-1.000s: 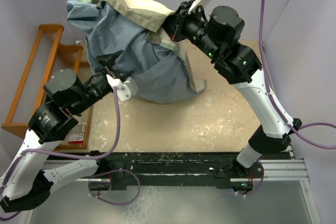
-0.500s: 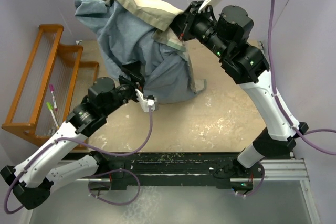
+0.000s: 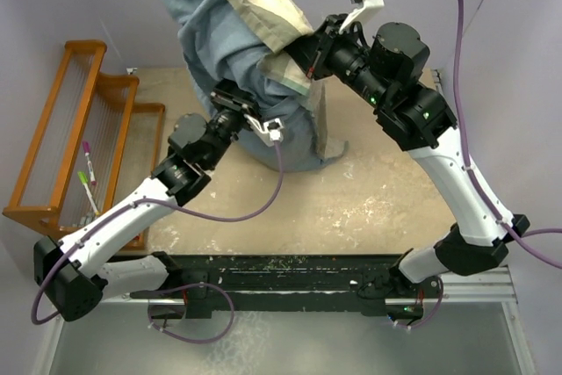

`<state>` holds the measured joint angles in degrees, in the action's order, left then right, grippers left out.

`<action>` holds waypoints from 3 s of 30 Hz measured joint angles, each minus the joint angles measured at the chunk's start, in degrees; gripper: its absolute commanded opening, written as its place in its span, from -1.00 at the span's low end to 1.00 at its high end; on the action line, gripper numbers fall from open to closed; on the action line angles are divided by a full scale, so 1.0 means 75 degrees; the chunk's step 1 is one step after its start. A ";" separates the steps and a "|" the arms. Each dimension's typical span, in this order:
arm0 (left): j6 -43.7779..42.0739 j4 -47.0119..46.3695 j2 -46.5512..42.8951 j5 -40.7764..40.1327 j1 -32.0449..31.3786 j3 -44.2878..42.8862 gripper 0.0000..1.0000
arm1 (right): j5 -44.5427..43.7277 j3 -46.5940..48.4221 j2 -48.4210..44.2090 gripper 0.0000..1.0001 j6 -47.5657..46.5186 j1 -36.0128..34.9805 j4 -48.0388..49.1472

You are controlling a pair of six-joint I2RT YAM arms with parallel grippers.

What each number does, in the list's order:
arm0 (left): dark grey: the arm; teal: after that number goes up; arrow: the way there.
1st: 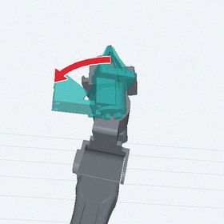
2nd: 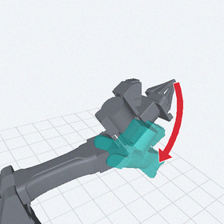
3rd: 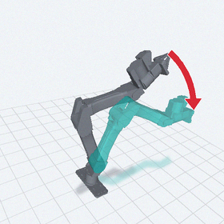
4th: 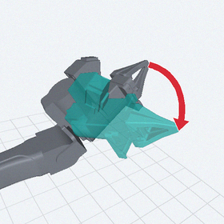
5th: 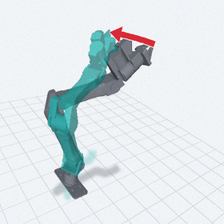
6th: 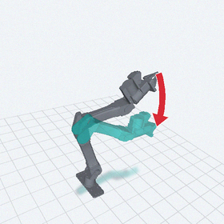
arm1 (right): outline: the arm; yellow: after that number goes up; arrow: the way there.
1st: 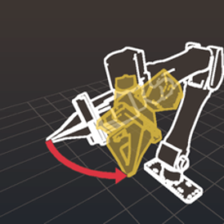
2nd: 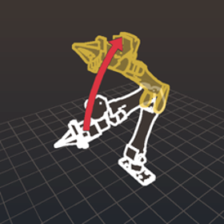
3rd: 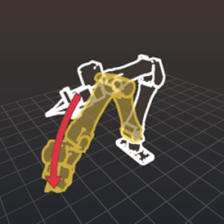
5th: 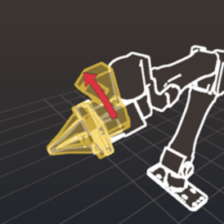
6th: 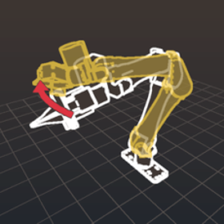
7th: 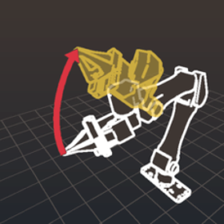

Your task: Remove the pillowcase from the pillow

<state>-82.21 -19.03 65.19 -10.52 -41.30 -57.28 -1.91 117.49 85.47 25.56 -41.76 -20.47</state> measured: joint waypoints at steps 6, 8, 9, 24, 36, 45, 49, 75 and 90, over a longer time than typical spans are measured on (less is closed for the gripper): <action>0.1335 0.0207 -0.0271 0.0093 0.0000 -0.1696 -0.80 | 0.0026 -0.0472 -0.0224 -1.00 0.0026 0.0000 0.0184; 0.1856 0.0286 -0.0653 0.0358 0.0000 -0.2037 -0.88 | 0.0085 -0.0536 -0.0192 -1.00 0.0070 -0.0003 0.0239; 0.2037 0.0315 -0.0816 0.0455 -0.0006 -0.2113 -0.91 | 0.0149 -0.0551 -0.0160 -1.00 0.0090 -0.0003 0.0256; 0.4167 0.2346 0.0312 0.0335 -0.0012 -0.4750 -0.82 | -0.0248 -0.0463 0.0227 0.54 -0.0254 0.0061 0.0863; 0.5904 0.5068 0.2515 -0.0332 -0.0239 -0.8125 -1.00 | -0.2084 -0.3605 -0.3150 0.70 -0.1177 -0.0443 0.2288; 0.5601 0.5001 0.2629 -0.1533 -0.1064 -0.8061 -1.00 | -0.2168 -0.4089 -0.2888 0.55 -0.1842 -0.2847 0.3267; 0.5587 0.5030 0.2658 -0.1810 -0.1157 -0.8128 -1.00 | -0.2037 -0.3818 -0.1746 0.55 -0.2040 -0.3334 0.3168; 0.7070 0.8218 0.2428 -0.0286 -0.1268 -0.9786 -1.00 | -0.2818 -0.4718 -0.1950 0.47 -0.1093 -0.1268 0.3217; 0.6819 0.7842 0.3276 -0.0408 -0.1891 -0.9853 -1.00 | -0.4823 -0.5866 -0.2646 0.73 -0.2410 -0.4290 0.4371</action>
<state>-31.07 39.79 89.76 -13.58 -55.48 -131.17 -38.09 73.49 65.63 7.49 -73.93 12.32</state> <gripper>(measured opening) 0.005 0.812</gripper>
